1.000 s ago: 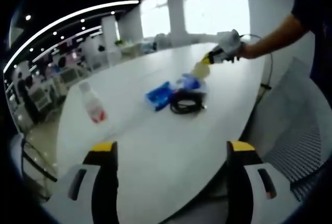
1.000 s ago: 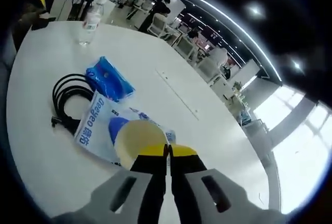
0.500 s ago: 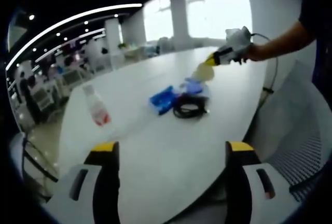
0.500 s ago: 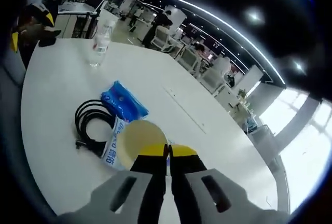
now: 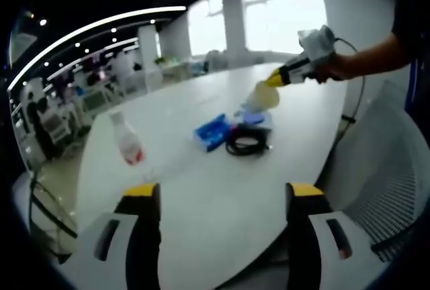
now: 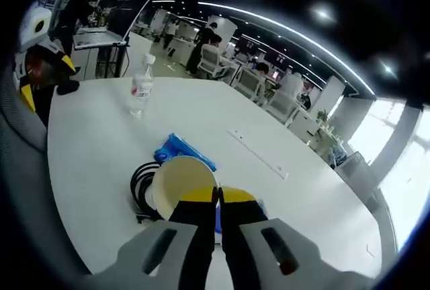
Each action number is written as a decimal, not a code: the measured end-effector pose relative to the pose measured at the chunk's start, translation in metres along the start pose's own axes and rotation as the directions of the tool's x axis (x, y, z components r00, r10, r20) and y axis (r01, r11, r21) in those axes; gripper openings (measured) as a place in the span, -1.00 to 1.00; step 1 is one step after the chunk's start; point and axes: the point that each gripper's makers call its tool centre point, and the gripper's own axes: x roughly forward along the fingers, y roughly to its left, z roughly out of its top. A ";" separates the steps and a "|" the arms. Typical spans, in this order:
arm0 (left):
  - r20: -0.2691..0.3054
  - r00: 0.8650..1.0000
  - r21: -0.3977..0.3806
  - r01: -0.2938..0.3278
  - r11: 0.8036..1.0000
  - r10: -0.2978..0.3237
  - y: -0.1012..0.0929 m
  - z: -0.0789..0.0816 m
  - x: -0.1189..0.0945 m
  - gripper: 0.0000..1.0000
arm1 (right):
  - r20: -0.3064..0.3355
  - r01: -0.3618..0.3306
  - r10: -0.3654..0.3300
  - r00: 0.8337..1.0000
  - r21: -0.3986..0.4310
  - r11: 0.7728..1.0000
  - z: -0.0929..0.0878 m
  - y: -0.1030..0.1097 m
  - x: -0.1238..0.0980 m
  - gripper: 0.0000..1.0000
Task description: Arrange the tabletop items into an orderly group along one side of the table until the central work area is clear of visible clutter.
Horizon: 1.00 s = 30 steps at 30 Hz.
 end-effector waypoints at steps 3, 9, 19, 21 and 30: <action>0.005 1.000 0.006 0.000 1.000 0.000 0.000 0.001 -0.001 0.34 | 0.004 -0.013 0.013 1.000 0.020 1.000 0.002 0.006 -0.002 -0.99; 0.010 1.000 0.013 0.003 1.000 -0.003 -0.001 0.003 -0.001 0.24 | 0.003 -0.042 0.042 0.999 0.051 0.998 0.002 0.021 -0.005 -0.99; 0.012 1.000 0.026 -0.002 1.000 0.002 -0.002 0.013 -0.004 0.04 | 0.011 -0.068 0.067 0.998 0.090 0.994 0.010 0.034 -0.007 -0.99; 0.019 1.000 0.018 -0.006 1.000 0.006 -0.002 0.018 -0.005 0.03 | 0.013 -0.073 0.072 0.997 0.099 0.992 0.013 0.038 -0.007 -0.99; 0.070 0.997 0.038 -0.019 0.999 0.016 -0.004 0.051 0.001 -0.05 | 0.022 -0.108 0.106 0.994 0.125 0.986 0.022 0.058 -0.009 -0.99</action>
